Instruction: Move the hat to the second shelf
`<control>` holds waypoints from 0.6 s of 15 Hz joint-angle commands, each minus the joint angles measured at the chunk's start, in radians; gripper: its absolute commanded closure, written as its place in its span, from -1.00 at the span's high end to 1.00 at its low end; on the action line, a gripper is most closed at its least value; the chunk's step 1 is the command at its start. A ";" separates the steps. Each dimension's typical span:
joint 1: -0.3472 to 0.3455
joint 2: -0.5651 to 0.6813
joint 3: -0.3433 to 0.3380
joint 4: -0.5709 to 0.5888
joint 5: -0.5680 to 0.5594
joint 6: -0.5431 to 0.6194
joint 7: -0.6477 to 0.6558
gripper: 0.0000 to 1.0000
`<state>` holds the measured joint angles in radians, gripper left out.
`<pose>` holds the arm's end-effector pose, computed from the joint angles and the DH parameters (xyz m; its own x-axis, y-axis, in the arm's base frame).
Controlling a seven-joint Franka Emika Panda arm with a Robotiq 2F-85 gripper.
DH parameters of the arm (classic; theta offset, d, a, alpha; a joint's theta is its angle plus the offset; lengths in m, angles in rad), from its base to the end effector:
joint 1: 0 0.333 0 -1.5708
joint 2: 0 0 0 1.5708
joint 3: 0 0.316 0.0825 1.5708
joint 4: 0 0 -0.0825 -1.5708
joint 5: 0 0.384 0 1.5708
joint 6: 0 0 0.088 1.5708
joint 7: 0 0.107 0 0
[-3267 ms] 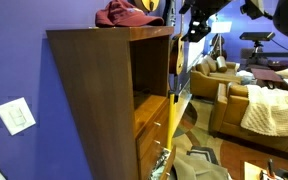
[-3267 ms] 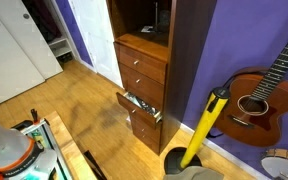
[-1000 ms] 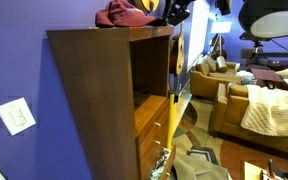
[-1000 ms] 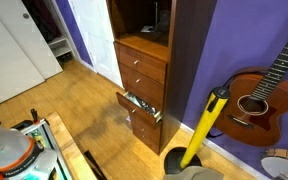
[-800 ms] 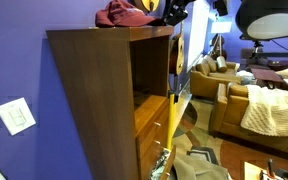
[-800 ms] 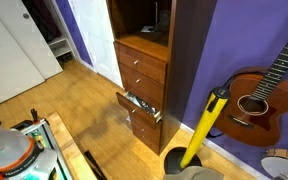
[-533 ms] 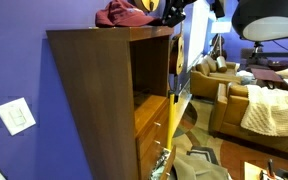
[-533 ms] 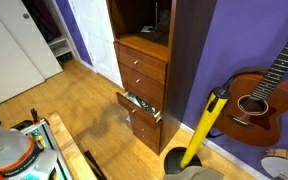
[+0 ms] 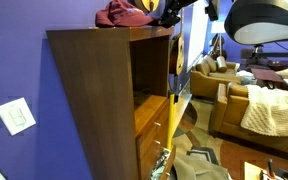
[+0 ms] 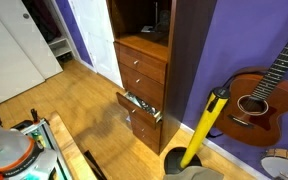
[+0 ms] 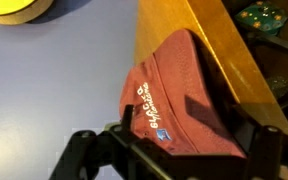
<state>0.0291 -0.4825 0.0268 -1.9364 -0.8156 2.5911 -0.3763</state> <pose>0.4314 0.0426 0.8066 0.4064 0.8557 0.3202 0.1079 -0.3930 0.9132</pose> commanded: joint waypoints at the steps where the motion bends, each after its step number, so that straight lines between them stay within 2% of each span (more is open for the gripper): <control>1: -0.004 0.016 -0.013 0.004 0.008 0.034 0.005 0.28; 2: -0.003 0.017 -0.015 0.002 0.012 0.037 0.006 0.08; 9: -0.001 0.019 -0.017 -0.007 0.030 0.035 0.026 -1.00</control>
<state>0.0283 -0.4662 0.0147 -1.9371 -0.8072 2.6052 -0.3620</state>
